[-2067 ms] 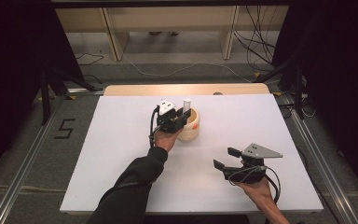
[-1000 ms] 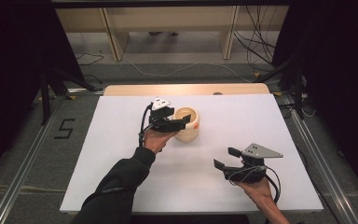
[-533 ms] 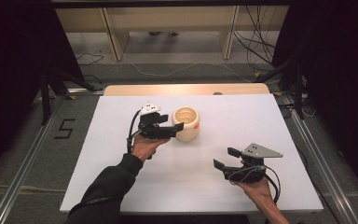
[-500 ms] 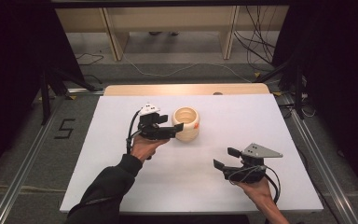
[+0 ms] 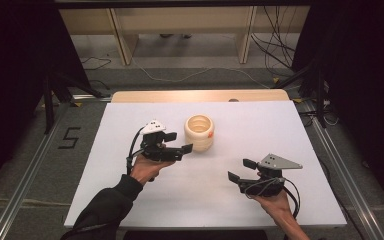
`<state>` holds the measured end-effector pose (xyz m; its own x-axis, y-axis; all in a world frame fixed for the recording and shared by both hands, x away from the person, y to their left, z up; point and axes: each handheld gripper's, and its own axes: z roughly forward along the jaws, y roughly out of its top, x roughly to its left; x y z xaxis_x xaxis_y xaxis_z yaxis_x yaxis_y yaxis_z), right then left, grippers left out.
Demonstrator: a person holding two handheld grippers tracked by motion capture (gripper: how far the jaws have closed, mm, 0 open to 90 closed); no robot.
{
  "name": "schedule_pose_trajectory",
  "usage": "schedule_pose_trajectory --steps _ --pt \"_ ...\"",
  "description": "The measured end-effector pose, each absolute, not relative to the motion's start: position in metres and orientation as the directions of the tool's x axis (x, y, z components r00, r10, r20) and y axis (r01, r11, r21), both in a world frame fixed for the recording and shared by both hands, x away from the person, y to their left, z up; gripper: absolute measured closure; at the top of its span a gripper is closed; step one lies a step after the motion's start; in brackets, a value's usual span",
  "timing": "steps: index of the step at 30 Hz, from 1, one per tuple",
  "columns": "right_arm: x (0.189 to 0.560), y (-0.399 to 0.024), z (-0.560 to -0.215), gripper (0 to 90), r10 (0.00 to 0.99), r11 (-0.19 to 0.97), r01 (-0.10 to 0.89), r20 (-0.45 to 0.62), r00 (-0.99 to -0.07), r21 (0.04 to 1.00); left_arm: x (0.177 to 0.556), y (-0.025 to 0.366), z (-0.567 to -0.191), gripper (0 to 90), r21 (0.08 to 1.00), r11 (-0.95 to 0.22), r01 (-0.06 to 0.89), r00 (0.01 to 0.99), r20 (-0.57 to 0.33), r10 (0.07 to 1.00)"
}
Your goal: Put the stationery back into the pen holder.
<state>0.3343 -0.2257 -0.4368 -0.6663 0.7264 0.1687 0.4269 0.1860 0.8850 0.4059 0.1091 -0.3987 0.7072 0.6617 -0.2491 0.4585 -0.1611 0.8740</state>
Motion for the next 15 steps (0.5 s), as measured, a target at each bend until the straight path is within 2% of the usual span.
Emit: schedule_pose_trajectory --steps 15 --pt "0.332 -0.222 -0.438 24.5 0.712 0.197 0.430 0.173 -0.681 0.881 0.375 0.128 -0.411 17.9 0.880 -0.171 0.443 0.725 -0.239 0.646"
